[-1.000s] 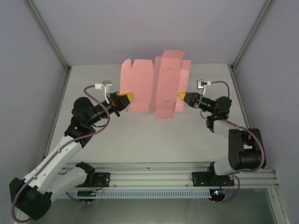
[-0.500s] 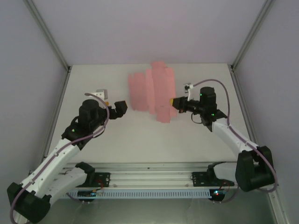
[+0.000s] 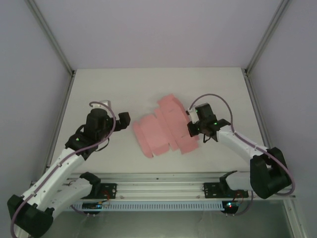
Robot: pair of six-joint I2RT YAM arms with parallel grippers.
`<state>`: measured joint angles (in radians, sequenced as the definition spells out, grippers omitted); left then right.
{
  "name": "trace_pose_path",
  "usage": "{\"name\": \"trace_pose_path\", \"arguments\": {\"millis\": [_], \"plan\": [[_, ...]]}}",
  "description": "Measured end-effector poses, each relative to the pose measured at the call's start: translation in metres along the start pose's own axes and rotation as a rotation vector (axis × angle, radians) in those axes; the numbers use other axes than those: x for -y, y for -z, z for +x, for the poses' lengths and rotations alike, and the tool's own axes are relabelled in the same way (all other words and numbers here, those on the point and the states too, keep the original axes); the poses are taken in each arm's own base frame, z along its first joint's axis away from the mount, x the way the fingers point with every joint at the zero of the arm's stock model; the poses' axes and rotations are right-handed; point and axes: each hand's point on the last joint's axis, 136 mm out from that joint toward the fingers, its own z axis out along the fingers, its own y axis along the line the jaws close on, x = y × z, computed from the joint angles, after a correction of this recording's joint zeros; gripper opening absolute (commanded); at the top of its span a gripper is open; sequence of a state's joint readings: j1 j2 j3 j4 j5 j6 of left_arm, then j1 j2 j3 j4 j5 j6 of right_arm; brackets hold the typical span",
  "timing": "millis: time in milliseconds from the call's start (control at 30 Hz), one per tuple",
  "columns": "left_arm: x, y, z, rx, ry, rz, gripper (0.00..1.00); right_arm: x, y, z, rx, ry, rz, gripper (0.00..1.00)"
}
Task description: Assemble paper box
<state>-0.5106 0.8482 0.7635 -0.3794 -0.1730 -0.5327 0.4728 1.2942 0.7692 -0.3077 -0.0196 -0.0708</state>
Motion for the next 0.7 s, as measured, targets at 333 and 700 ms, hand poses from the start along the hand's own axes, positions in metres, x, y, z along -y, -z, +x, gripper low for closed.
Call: {"name": "trace_pose_path", "arguments": {"millis": [333, 700], "plan": [[0.002, -0.026, 0.026, -0.125, -0.016, -0.003, 1.00, -0.050, -0.027, -0.022, 0.077, 0.759, 0.147, 0.02], [0.009, -0.061, 0.045, -0.253, -0.042, -0.015, 1.00, -0.070, -0.046, -0.044, 0.159, 1.033, 0.204, 0.02]]}}
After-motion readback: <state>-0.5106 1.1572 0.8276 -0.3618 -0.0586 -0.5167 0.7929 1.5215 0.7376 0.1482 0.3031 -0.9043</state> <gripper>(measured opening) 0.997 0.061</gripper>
